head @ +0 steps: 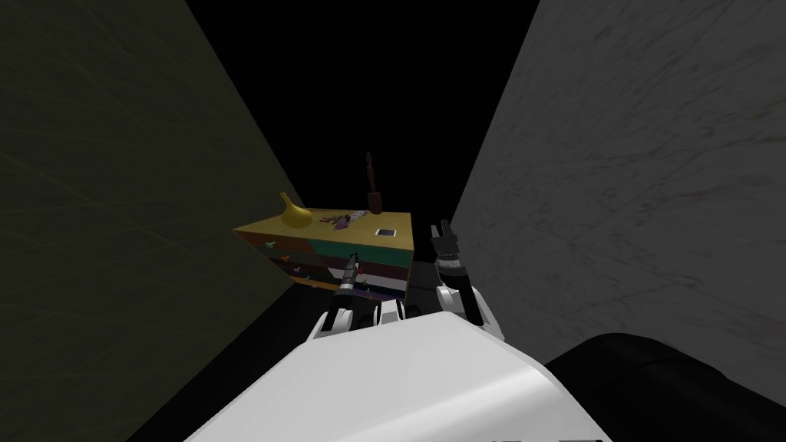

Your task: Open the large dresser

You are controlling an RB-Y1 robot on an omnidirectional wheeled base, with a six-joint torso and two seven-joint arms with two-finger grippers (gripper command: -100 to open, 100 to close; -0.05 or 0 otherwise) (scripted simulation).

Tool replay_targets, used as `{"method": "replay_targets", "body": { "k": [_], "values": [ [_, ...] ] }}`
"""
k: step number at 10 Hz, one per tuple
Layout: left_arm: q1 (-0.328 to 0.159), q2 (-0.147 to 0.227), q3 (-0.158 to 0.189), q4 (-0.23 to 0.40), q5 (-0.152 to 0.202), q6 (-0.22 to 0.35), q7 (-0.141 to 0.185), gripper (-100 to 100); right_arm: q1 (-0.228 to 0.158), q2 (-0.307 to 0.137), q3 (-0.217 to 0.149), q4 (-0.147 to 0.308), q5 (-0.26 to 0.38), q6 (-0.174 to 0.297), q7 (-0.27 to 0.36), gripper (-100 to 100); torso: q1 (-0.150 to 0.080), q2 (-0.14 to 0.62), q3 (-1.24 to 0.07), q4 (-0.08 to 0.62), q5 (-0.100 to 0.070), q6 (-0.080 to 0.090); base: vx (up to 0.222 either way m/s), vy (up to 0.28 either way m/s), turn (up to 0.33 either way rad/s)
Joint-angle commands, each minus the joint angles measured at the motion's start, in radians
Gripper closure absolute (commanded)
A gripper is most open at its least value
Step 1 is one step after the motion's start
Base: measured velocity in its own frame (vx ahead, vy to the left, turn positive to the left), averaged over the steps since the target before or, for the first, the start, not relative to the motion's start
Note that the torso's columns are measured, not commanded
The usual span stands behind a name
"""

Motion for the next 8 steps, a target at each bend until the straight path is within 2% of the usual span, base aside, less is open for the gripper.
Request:
{"method": "replay_targets", "body": {
  "k": [1, 2, 3, 6, 8],
  "values": [
    [-0.005, -0.001, 0.002, -0.008, 0.001, 0.010, -0.001, -100, 0.000, 0.000, 0.000, 0.000, 0.000, 0.000, 0.000, 0, -0.001, -0.003, -0.001, -0.001, 0.000, 0.000, 0.040, -0.010, -0.002],
    [-0.006, -0.001, 0.002, -0.009, 0.001, 0.014, -0.001, 100, 0.000, 0.000, 0.000, 0.000, 0.000, 0.000, 0.000, 0, 0.000, -0.001, -0.001, -0.001, 0.000, 0.000, 0.006, -0.002, 0.003],
    [0.006, 0.006, -0.004, -0.030, 0.001, 0.018, 0.003, 100, 0.000, 0.000, 0.000, 0.000, 0.000, 0.000, 0.000, 0, 0.001, 0.000, 0.000, -0.001, 0.001, 0.000, -0.086, 0.042, 0.021],
    [0.023, 0.014, -0.012, -0.053, 0.002, 0.025, 0.007, 100, -0.001, 0.000, 0.000, 0.000, 0.000, 0.000, 0.000, 0, 0.006, 0.005, 0.003, 0.000, 0.002, -0.003, -0.198, 0.064, 0.012],
    [0.034, 0.017, -0.019, -0.058, 0.000, 0.026, 0.006, 100, 0.000, 0.000, 0.000, 0.000, 0.000, 0.000, 0.000, 0, 0.000, -0.006, -0.003, 0.000, 0.000, -0.001, -0.105, 0.025, 0.011]
  ]
}}
